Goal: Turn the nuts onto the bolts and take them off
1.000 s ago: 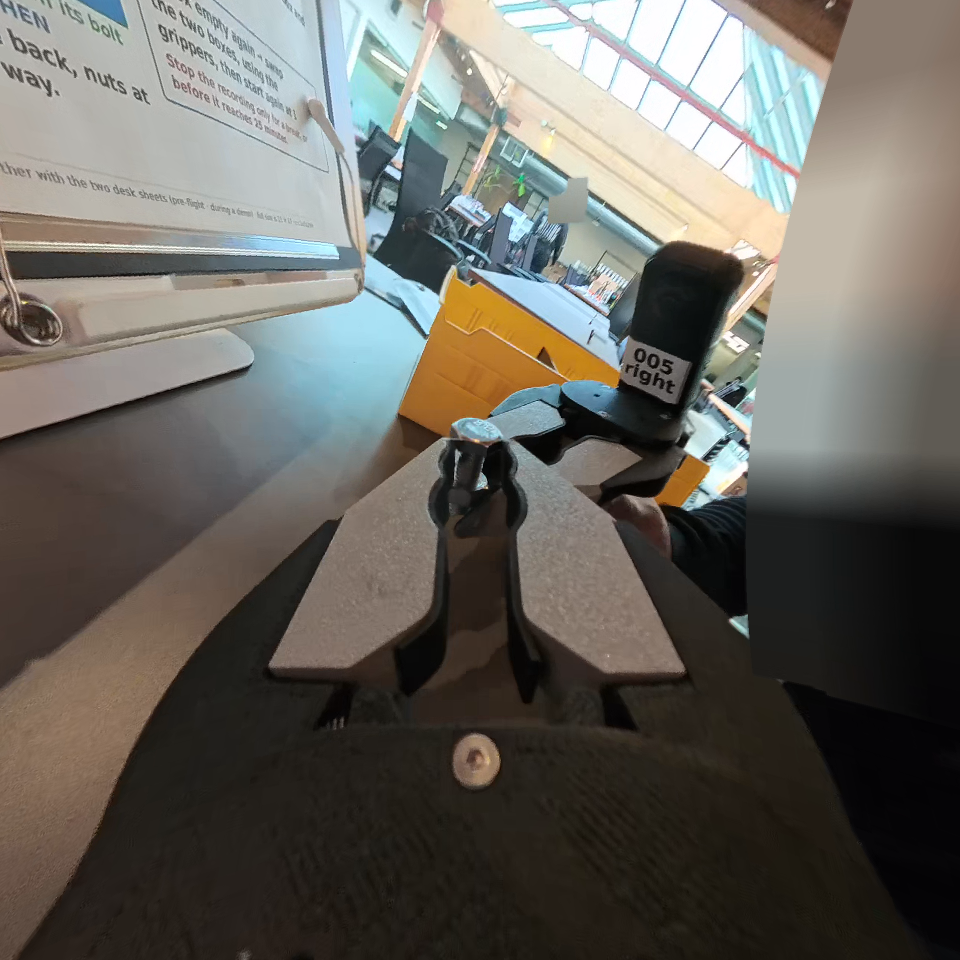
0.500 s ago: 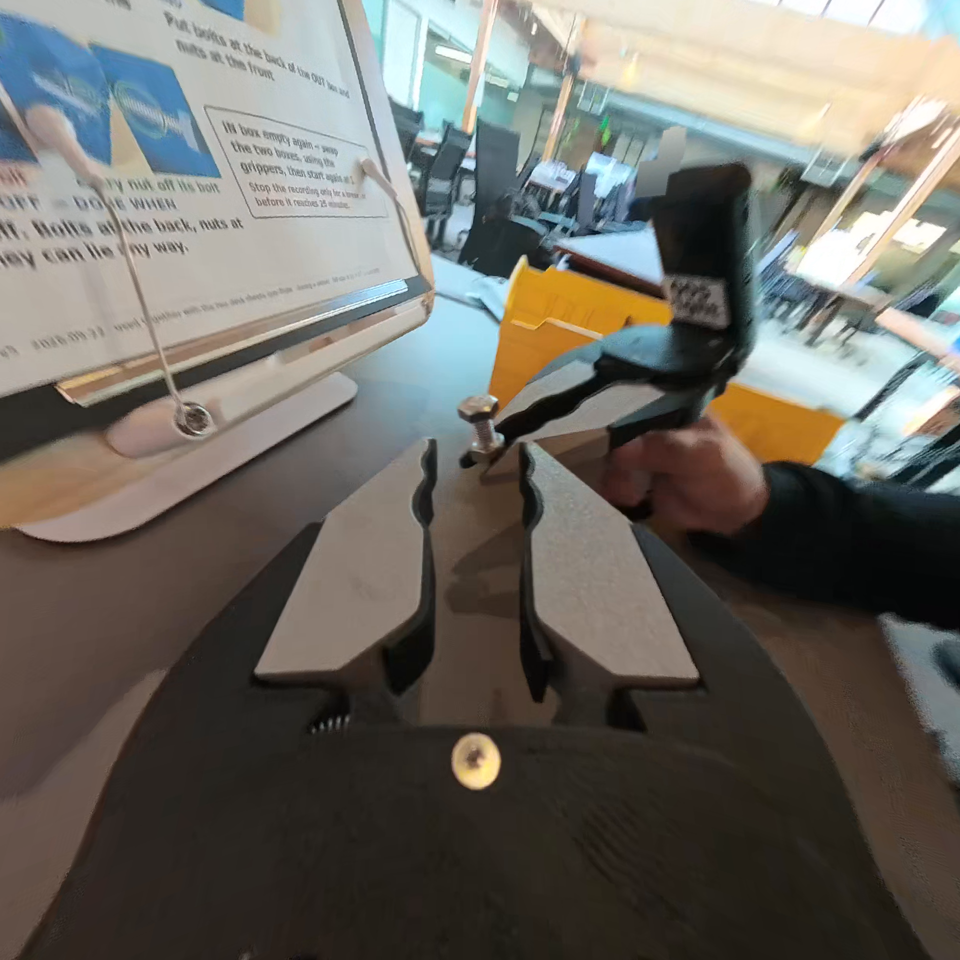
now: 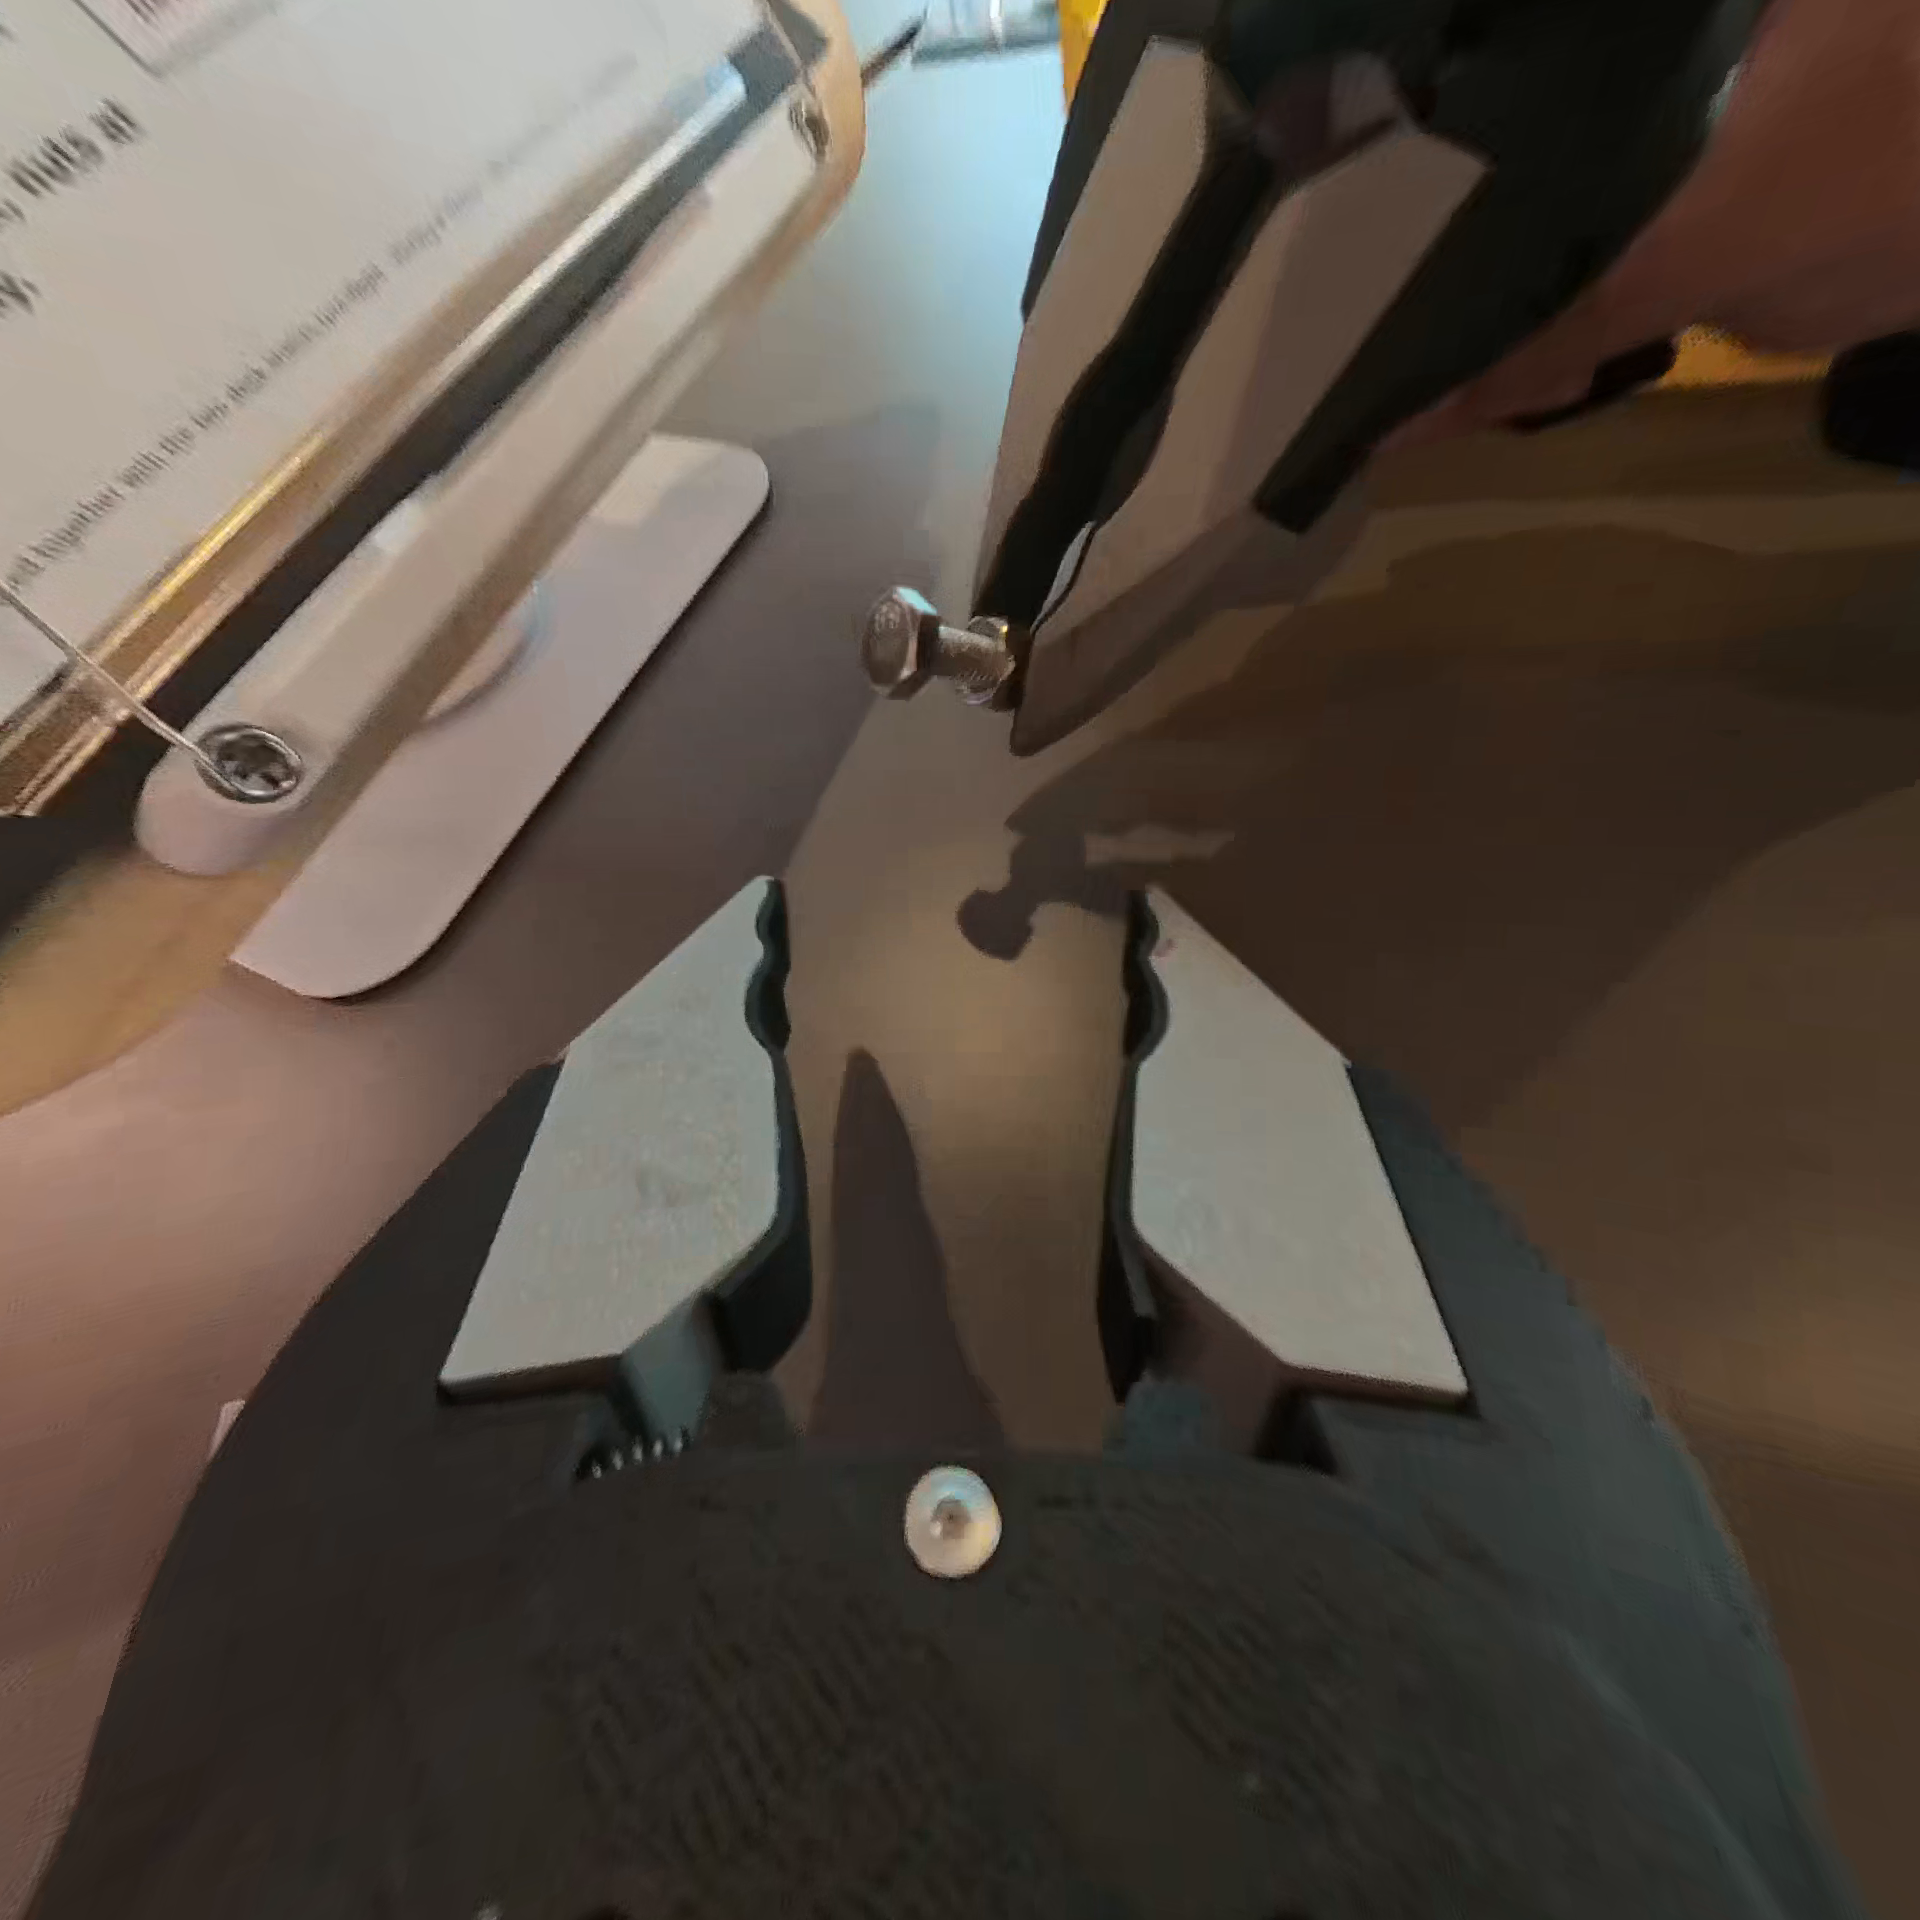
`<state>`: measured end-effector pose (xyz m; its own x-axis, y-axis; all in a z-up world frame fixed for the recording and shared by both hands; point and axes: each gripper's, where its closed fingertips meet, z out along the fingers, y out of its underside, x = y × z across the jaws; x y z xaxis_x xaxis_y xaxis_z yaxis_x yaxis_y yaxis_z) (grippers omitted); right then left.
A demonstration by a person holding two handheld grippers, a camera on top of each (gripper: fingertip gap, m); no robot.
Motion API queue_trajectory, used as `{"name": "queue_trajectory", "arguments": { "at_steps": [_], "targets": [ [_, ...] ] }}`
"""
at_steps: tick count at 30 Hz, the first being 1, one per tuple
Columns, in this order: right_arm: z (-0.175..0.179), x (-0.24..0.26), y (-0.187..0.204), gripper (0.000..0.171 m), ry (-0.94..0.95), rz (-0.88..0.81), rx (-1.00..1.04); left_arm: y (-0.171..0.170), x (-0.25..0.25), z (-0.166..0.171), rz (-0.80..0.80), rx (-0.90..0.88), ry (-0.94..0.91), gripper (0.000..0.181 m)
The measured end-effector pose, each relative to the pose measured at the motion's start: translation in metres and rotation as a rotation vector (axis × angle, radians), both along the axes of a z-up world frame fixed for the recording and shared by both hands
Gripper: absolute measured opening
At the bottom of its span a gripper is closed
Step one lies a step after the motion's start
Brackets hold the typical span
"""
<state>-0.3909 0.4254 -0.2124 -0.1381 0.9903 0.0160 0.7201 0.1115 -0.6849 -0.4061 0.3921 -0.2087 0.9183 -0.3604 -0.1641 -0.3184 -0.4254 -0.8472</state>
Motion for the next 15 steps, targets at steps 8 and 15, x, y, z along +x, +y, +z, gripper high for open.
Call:
{"name": "queue_trajectory", "arguments": {
  "at_steps": [8,15],
  "targets": [
    [-0.013,0.014,-0.015,0.014,-0.027,0.06,-0.106,0.004,0.002,-0.002,-0.013,0.09,0.36,0.052],
    [-0.021,0.023,-0.031,0.014,-0.116,0.125,-0.098,-0.001,0.022,0.007,-0.116,0.202,0.577,0.036]
  ]
}}
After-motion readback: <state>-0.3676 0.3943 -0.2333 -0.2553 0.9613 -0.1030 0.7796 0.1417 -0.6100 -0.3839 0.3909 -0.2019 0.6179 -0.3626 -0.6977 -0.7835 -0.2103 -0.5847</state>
